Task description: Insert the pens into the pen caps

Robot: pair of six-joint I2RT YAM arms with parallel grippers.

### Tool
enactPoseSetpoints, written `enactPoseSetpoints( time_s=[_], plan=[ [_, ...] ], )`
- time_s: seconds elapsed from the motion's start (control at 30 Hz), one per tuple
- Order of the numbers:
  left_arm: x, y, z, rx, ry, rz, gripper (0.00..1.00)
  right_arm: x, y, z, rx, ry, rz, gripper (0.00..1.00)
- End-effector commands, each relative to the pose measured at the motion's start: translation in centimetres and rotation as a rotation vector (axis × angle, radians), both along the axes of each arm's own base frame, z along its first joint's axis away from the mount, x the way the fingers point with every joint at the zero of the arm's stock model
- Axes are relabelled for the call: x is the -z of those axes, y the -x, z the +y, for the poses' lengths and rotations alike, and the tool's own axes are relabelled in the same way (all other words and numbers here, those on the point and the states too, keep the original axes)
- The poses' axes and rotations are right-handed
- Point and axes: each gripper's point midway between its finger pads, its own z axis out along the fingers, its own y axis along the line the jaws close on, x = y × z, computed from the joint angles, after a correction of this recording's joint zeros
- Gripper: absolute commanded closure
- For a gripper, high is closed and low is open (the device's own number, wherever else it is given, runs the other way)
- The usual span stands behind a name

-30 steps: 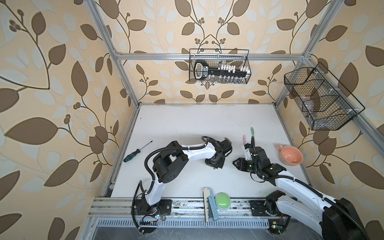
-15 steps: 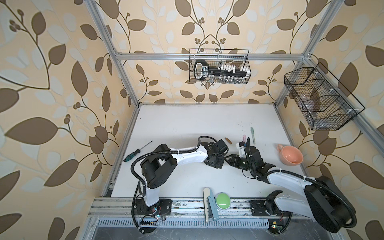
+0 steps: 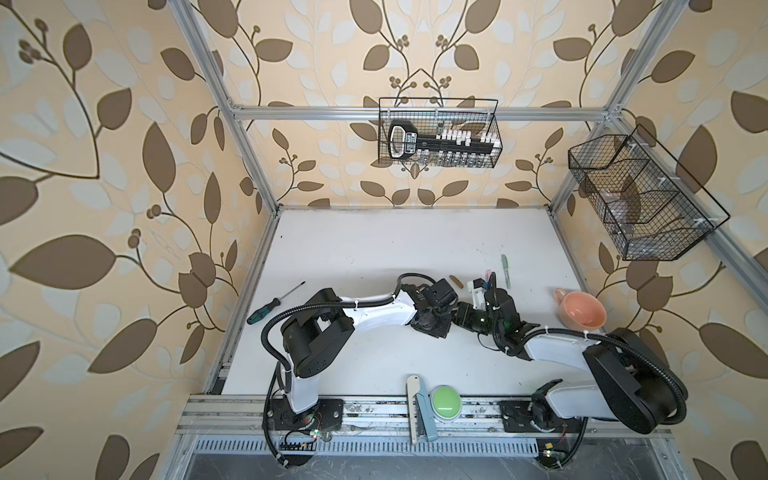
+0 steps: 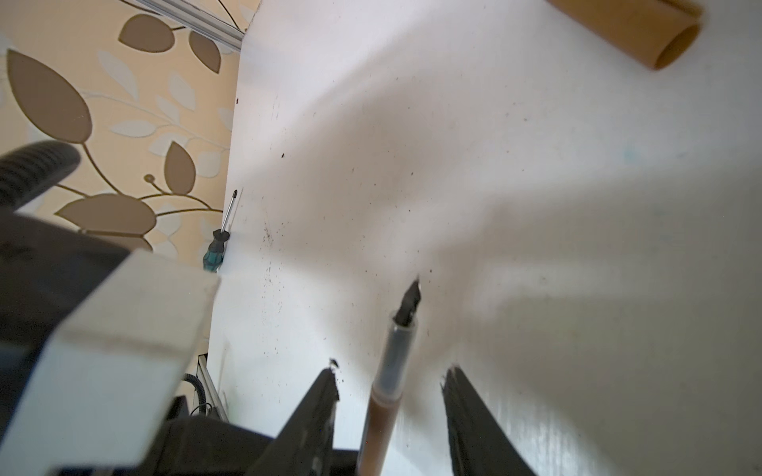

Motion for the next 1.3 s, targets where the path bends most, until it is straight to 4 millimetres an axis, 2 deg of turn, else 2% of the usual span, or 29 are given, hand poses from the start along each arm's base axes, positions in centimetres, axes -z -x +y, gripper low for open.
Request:
enactPoseSetpoints(
  time_s=[0.0,0.17,0.27,0.43,0.5,0.53,0.57,0.63,0.8,0.87,1.0,1.07,1.27],
  plan=[
    [-2.8,0.4,-1.2,0.049,0.056,-0.033,0.99,-1.5,-1.2,0.8,-0.001,-0.066,-0.035,0.6],
    [-3.2,0.4,-1.1,0.049,0.053,-0.044,0.99,-0.8,-1.1,1.0,-0.016,-0.076,-0.006,0.73],
    [-3.4,0.3,-1.1,0.047,0.053,-0.052,0.99,-0.5,-1.0,1.1,-0.022,-0.079,0.004,0.76],
    [-3.6,0.0,-1.2,0.041,0.056,-0.061,0.98,-0.4,-0.9,1.1,-0.023,-0.078,0.01,0.94],
    [-4.1,-0.1,-1.2,0.033,0.07,-0.074,0.91,-0.4,-0.9,1.0,-0.021,-0.074,0.01,1.0],
    [-4.3,-0.1,-1.2,0.032,0.076,-0.078,0.84,-0.4,-0.9,0.9,-0.019,-0.072,0.012,1.0],
    [-4.6,-0.2,-1.1,0.029,0.076,-0.084,0.71,-0.3,-0.9,0.8,-0.017,-0.072,0.014,1.0],
    [-5.1,-0.1,-1.0,0.027,0.084,-0.091,0.69,-0.5,-1.0,0.6,-0.017,-0.079,0.014,1.0],
    [-6.4,-0.4,-0.3,-0.006,0.128,-0.124,0.51,-2.0,-1.1,-0.3,-0.017,-0.122,-0.003,1.0],
    [-7.0,-0.7,-0.3,-0.02,0.192,-0.121,0.48,-3.0,-0.8,-0.4,-0.03,-0.14,-0.019,1.0],
    [-9.6,-1.6,-1.1,-0.047,0.513,-0.06,0.41,-5.2,-0.1,-0.7,-0.051,-0.168,-0.059,1.0],
    [-10.7,-1.5,-1.4,-0.025,0.613,-0.042,0.4,-6.3,0.2,-0.8,-0.055,-0.189,-0.079,1.0],
    [-11.9,-0.7,-2.1,0.04,0.662,-0.02,0.4,-8.0,0.6,-0.9,-0.056,-0.227,-0.109,1.0]
  ],
)
